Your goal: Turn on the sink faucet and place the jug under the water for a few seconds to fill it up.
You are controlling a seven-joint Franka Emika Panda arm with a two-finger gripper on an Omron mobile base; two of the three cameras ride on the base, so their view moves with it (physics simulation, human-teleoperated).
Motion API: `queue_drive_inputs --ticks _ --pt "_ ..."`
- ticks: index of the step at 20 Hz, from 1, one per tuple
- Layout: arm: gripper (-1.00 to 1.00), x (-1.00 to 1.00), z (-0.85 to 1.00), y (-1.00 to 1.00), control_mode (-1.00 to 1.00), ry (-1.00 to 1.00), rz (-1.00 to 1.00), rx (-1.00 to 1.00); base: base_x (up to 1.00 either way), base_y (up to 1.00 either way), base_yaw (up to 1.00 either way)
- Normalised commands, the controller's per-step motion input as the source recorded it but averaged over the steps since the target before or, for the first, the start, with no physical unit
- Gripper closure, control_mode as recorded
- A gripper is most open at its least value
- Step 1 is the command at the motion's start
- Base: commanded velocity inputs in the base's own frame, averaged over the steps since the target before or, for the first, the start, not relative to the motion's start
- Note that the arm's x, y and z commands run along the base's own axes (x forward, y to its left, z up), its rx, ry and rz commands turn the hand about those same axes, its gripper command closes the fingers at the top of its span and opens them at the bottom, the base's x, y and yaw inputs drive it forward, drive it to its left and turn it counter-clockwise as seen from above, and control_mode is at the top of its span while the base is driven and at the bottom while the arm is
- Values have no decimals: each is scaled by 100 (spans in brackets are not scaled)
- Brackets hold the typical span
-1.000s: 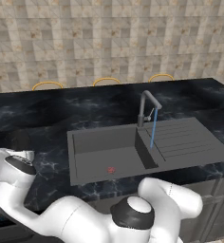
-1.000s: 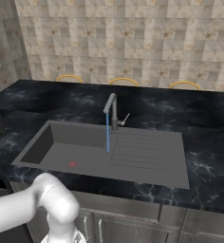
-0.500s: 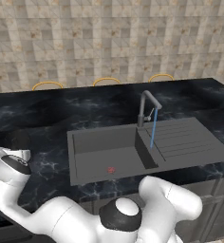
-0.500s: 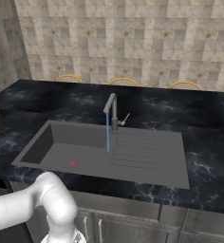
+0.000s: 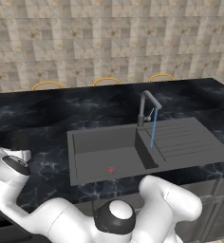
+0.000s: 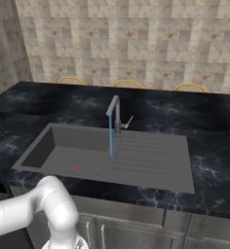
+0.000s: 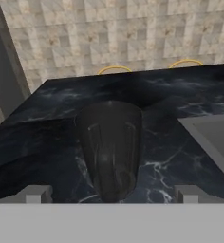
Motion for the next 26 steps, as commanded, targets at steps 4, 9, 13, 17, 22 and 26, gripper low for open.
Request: queue_drive_inputs --ticks 4,9,13,17,22,26 --pt "-100 13 -25 1 -100 0 0 0 0 0 0" --pt "-100 16 -24 2 -100 1 0 0 0 0 0" --pt "-100 18 -21 7 -100 1 0 0 0 0 0" --pt "-100 21 -10 10 -100 1 0 0 0 0 0" --pt "-100 23 -3 2 -100 1 0 0 0 0 0" --pt "-100 20 -1 0 -100 0 0 0 0 0 0"
